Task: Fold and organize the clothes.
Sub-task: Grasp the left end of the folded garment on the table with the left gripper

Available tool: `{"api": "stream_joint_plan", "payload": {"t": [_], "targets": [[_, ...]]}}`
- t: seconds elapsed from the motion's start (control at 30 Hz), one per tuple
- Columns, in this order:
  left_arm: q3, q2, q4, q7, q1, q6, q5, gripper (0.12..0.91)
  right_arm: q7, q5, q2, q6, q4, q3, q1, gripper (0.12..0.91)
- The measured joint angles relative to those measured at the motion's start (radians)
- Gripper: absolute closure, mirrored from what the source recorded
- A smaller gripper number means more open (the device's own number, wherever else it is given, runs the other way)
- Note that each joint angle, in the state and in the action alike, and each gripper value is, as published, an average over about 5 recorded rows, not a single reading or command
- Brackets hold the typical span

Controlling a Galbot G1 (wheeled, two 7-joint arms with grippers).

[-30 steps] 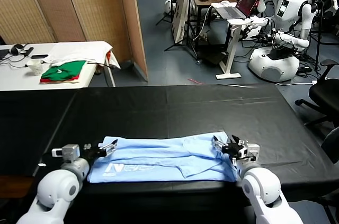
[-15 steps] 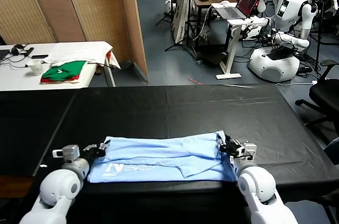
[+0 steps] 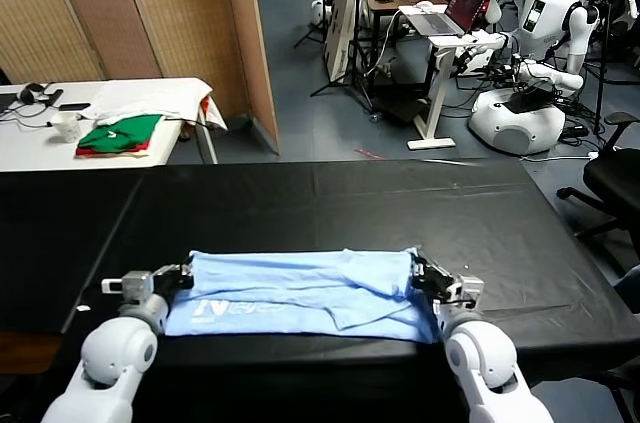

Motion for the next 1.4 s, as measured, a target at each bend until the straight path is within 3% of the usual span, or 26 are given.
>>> {"api": "stream_joint_plan", "payload": {"t": [0.07,0.17,0.23,0.3,0.4,0.6,1.07,1.23,1.4], "targets": [[-0.008,-0.002,-0.012,0.000,0.010,-0.004,0.011,0.518,-0.003,0.001,-0.006,0.005,0.021,0.015,-0.014,0.285],[-0.023,-0.005,-0.034,0.002,0.032,-0.008,0.013,0.329,-0.004,0.003,-0.010,0.009,0.056,0.037,-0.040,0.157],[-0.036,-0.012,-0.052,0.004,0.050,-0.009,0.006,0.216,-0.005,0.005,-0.011,0.012,0.079,0.050,-0.060,0.128],[-0.052,-0.023,-0.073,0.007,0.072,-0.009,-0.010,0.152,-0.006,0.007,-0.010,0.015,0.100,0.061,-0.080,0.122],[-0.081,-0.051,-0.108,0.015,0.109,-0.017,-0.030,0.129,-0.007,0.010,-0.009,0.017,0.126,0.071,-0.104,0.119],[-0.118,-0.131,-0.145,0.034,0.187,-0.057,-0.019,0.123,-0.005,0.013,-0.008,0.020,0.153,0.076,-0.119,0.118],[-0.142,-0.231,-0.161,0.047,0.257,-0.073,0.003,0.130,-0.002,0.013,0.001,0.024,0.168,0.073,-0.121,0.118],[-0.139,-0.252,-0.156,0.053,0.262,-0.081,0.010,0.249,-0.003,0.011,0.003,0.026,0.173,0.072,-0.122,0.118],[-0.133,-0.269,-0.153,0.053,0.259,-0.080,0.005,0.489,-0.007,0.002,0.005,0.031,0.173,0.068,-0.124,0.118]]}}
